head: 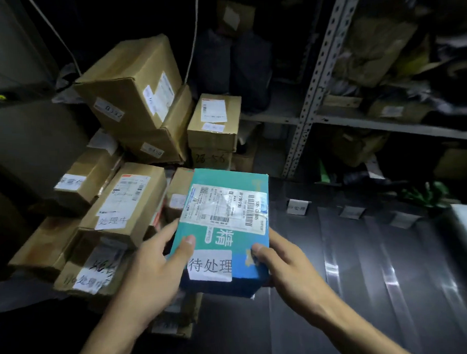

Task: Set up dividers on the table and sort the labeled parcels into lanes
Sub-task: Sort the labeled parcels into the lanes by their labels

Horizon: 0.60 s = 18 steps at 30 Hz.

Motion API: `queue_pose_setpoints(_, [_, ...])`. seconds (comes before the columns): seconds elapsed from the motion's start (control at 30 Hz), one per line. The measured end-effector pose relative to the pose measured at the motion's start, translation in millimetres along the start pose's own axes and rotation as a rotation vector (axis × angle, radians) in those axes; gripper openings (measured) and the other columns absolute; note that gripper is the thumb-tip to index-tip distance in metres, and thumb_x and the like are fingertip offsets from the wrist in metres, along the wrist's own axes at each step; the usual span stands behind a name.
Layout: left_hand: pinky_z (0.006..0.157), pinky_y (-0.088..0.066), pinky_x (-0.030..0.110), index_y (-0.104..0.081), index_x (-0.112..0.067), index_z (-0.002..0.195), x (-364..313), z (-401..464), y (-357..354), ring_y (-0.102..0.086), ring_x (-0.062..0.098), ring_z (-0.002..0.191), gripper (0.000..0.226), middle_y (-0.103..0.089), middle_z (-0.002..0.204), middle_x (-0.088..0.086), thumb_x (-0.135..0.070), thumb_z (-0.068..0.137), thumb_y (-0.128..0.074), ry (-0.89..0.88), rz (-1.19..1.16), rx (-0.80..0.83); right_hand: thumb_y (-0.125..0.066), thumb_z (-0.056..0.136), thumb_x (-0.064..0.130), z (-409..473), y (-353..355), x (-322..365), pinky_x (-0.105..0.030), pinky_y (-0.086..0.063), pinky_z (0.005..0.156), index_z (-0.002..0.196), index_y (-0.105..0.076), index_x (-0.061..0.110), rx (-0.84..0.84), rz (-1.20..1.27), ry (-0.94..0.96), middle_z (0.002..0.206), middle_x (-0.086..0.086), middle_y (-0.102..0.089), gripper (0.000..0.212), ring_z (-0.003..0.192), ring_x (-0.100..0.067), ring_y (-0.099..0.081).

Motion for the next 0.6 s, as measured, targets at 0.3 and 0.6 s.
queue_pose_setpoints(0.3, [0.079, -0.059, 0.035, -0.060, -0.054, 0.097, -28, 62, -154, -0.069, 0.001, 0.092, 0.024, -0.071, 0.096, -0.024, -0.030, 0.095, -0.059, 0.025, -0.048, 0.105, -0.048, 0.085, 0.035, -17, 152, -23, -0.031, -0.055, 0.081, 0.123, -0.057, 0.041, -0.295, 0.010, -0.053, 0.116, 0.018, -0.071, 0.040, 0.105, -0.006, -0.068])
queue_pose_setpoints(0.6, [0.076, -0.060, 0.034, -0.057, -0.029, 0.098, 24, 141, -290, -0.070, 0.011, 0.087, 0.018, -0.071, 0.100, -0.006, -0.014, 0.091, -0.061, 0.267, -0.046, 0.176, -0.052, 0.084, 0.018, 32, 262, -116, -0.030, -0.055, 0.063, 0.110, -0.057, 0.026, -0.408, 0.000, -0.324, 0.104, 0.007, -0.071, 0.028, 0.088, -0.013, -0.073])
Point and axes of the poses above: each hand's wrist, its own z-axis towards the middle knuckle, its own y-axis out of the back of the hand, x = y × z, the point moved 5 cm from there along z, towards the middle knuckle
